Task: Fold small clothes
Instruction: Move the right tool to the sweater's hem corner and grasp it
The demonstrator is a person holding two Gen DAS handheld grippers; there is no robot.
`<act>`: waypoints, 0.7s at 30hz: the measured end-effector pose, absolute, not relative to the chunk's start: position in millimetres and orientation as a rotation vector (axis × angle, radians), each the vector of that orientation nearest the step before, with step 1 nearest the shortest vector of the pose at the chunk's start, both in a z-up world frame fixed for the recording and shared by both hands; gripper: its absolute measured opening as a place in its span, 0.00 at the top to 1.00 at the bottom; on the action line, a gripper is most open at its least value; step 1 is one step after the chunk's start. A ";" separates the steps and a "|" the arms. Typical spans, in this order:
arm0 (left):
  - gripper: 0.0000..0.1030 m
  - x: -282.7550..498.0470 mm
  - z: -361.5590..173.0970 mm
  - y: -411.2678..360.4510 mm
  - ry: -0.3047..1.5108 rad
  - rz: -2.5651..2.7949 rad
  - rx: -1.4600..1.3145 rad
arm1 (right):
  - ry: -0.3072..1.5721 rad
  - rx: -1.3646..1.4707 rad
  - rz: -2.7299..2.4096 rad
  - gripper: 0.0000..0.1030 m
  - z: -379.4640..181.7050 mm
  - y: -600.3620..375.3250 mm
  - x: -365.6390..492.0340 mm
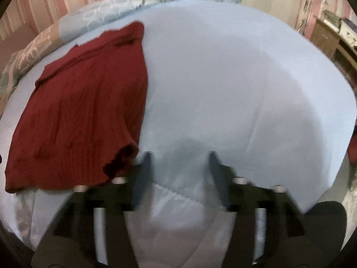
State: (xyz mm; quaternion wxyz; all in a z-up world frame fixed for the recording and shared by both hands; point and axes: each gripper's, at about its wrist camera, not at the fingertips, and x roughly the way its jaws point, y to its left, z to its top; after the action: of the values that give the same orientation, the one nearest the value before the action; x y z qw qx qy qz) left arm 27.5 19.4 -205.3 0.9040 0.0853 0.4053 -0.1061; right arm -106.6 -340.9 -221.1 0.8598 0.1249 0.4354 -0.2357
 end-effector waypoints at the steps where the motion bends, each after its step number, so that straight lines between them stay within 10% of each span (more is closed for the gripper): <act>1: 0.02 27.6 -205.7 20.8 0.840 -0.219 0.171 | 0.889 0.253 -0.489 0.36 -216.6 -339.2 -109.0; 4: 0.02 27.7 -207.6 22.3 0.843 -0.216 0.166 | 0.836 0.225 -0.399 0.16 -208.1 -331.9 -107.8; 21: 0.02 32.6 -215.6 45.5 0.873 -0.175 0.117 | 0.857 0.055 -0.271 0.15 -204.0 -282.0 -74.1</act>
State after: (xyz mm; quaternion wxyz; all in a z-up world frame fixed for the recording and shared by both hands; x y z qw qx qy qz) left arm 32.6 45.5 -215.6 0.9008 0.0567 0.4220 -0.0847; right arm -74.1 -282.0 -204.0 0.9003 0.0267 0.4143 -0.1311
